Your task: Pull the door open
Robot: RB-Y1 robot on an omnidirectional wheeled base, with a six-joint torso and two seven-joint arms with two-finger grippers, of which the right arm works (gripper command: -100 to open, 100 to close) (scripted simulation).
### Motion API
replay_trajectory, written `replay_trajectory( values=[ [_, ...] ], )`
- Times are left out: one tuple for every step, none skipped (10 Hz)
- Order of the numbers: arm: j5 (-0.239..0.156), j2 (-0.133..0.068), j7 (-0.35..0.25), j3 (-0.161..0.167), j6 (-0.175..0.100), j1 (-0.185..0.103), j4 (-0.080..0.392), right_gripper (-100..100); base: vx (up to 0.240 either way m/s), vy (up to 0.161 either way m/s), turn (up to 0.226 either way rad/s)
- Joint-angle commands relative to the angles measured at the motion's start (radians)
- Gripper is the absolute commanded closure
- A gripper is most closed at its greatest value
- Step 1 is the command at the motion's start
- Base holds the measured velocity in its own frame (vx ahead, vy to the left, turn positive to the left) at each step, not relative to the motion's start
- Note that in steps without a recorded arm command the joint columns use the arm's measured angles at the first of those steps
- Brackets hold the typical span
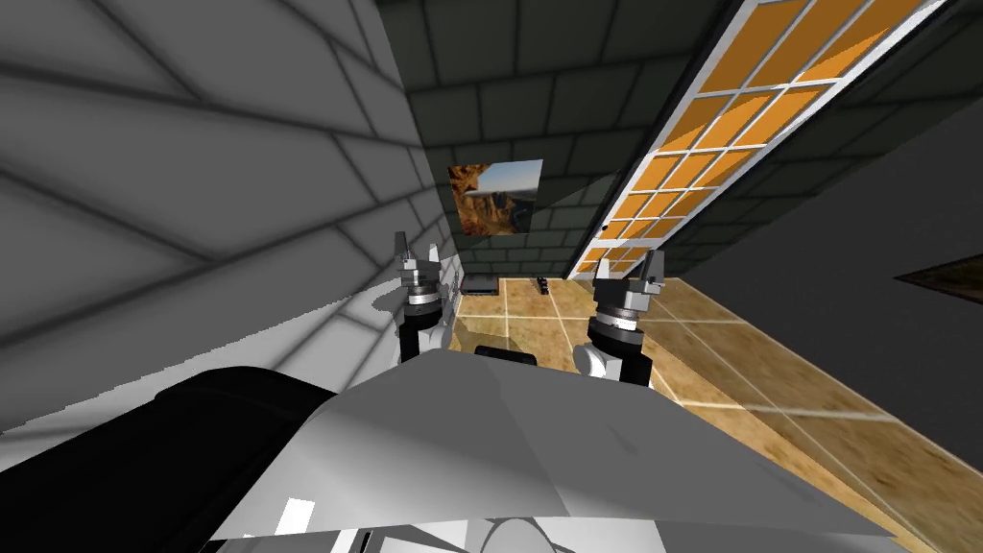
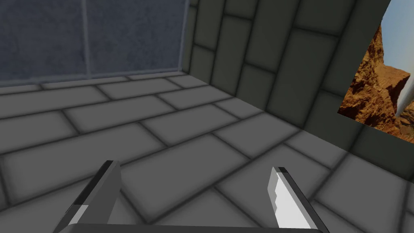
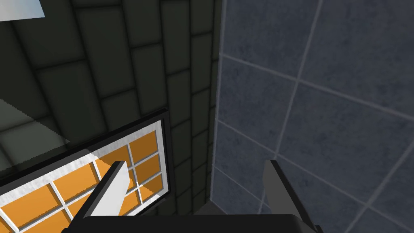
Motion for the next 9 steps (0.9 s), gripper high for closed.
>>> replay_trajectory(
  values=[
    [-0.005, -0.005, 0.012, 0.011, -0.005, -0.008, 0.017, -100, -0.109, 0.037, 0.315],
    [-0.008, -0.009, 0.018, 0.019, -0.008, -0.012, 0.026, -100, -0.116, 0.039, 0.328],
    [-0.012, -0.013, 0.024, 0.026, -0.011, -0.015, 0.035, -100, -0.119, 0.023, 0.418],
    [-0.015, -0.016, 0.031, 0.033, -0.014, -0.02, 0.045, -100, -0.097, 0.015, 0.373],
    [-0.019, -0.019, 0.039, 0.042, -0.017, -0.025, 0.057, -100, -0.085, 0.012, 0.255],
    [-0.023, -0.022, 0.047, 0.051, -0.021, -0.03, 0.068, -100, -0.076, 0.012, 0.405],
    [-0.027, -0.025, 0.055, 0.06, -0.024, -0.035, 0.079, -100, -0.07, -0.002, 0.364],
    [-0.031, -0.028, 0.063, 0.069, -0.028, -0.04, 0.09, -100, -0.065, 0.005, 0.373],
    [-0.035, -0.031, 0.071, 0.078, -0.031, -0.045, 0.101, -100, -0.058, 0.009, 0.323]
  ],
)
